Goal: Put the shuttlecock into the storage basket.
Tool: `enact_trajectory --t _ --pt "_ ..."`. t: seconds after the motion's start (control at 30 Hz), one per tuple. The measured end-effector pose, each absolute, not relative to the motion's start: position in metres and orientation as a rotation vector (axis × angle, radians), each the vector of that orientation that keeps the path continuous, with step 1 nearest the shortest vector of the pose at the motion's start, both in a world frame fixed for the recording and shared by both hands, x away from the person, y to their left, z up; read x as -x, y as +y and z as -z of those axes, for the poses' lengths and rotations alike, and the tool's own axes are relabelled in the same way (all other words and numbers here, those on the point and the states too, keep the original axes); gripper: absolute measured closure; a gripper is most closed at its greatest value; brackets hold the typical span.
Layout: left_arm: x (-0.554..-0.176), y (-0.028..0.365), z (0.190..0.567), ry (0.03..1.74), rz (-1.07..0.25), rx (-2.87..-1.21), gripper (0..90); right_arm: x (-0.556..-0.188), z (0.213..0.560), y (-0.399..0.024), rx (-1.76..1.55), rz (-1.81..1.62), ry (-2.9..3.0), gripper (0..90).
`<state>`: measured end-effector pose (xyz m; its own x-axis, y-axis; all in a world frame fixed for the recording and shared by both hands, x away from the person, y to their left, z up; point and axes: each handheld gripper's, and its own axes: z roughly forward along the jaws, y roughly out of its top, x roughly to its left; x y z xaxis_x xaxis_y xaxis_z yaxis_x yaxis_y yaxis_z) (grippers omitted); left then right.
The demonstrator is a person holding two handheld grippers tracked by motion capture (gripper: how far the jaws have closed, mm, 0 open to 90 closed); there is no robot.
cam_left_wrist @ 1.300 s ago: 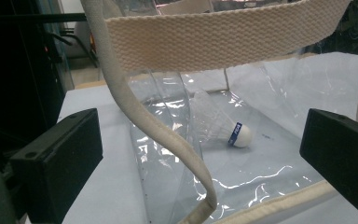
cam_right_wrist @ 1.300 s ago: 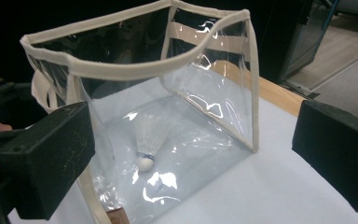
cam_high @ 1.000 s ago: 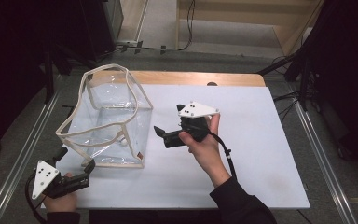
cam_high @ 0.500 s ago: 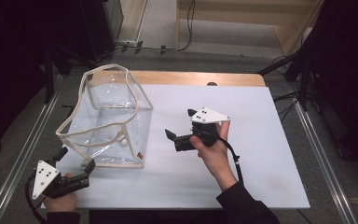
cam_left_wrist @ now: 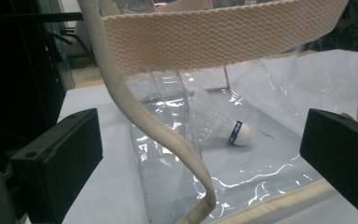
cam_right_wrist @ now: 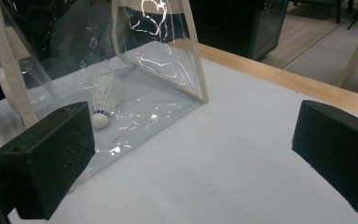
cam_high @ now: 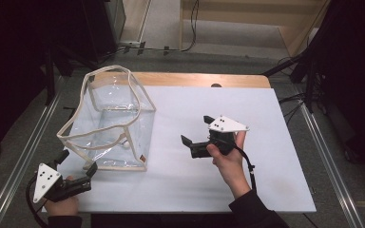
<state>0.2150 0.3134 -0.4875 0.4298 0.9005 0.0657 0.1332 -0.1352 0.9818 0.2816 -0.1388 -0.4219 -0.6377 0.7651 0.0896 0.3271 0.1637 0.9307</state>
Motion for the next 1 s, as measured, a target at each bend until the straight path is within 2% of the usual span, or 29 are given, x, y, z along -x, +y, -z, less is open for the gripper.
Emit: enact_trajectory --t 1.0 --pt "-0.215 0.313 0.488 0.939 -0.872 -1.583 0.0 -0.254 0.46 -0.206 -1.134 -1.419 1.938 0.0"
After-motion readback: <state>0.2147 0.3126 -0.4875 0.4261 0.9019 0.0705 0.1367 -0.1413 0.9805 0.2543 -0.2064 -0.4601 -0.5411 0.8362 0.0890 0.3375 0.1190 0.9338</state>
